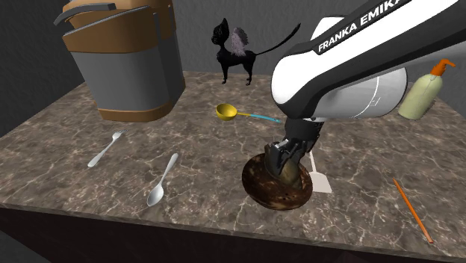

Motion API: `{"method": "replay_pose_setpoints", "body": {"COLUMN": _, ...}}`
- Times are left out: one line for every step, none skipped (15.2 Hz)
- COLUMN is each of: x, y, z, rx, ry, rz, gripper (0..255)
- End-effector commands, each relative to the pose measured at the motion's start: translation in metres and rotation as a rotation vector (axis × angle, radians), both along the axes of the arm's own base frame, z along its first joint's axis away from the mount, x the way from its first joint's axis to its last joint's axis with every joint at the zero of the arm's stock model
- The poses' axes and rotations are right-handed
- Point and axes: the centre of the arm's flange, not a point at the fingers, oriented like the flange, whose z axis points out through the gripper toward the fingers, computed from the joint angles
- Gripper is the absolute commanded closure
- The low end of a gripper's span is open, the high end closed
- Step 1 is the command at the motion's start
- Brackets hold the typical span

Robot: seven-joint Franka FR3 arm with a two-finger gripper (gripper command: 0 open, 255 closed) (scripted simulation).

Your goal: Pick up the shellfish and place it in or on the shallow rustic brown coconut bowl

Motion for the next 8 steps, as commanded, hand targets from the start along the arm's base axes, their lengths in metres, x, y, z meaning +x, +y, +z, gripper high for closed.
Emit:
{"method": "replay_pose_setpoints", "body": {"x": 0.0, "y": 0.0, "z": 0.0, "rx": 0.0, "ry": 0.0, "rz": 0.0, "gripper": 0}}
{"method": "replay_pose_setpoints", "body": {"x": 0.0, "y": 0.0, "z": 0.0, "rx": 0.0, "ry": 0.0, "rz": 0.0, "gripper": 0}}
{"method": "replay_pose_setpoints", "body": {"x": 0.0, "y": 0.0, "z": 0.0, "rx": 0.0, "ry": 0.0, "rz": 0.0, "gripper": 0}}
{"method": "replay_pose_setpoints", "body": {"x": 0.0, "y": 0.0, "z": 0.0, "rx": 0.0, "ry": 0.0, "rz": 0.0, "gripper": 0}}
{"method": "replay_pose_setpoints", "body": {"x": 0.0, "y": 0.0, "z": 0.0, "rx": 0.0, "ry": 0.0, "rz": 0.0, "gripper": 0}}
{"method": "replay_pose_setpoints", "body": {"x": 0.0, "y": 0.0, "z": 0.0, "rx": 0.0, "ry": 0.0, "rz": 0.0, "gripper": 0}}
{"method": "replay_pose_setpoints", "body": {"x": -0.001, "y": -0.001, "z": 0.013, "rx": 0.0, "ry": 0.0, "rz": 0.0, "gripper": 0}}
{"method": "replay_pose_setpoints", "body": {"x": -0.002, "y": -0.003, "z": 0.026, "rx": 0.0, "ry": 0.0, "rz": 0.0, "gripper": 0}}
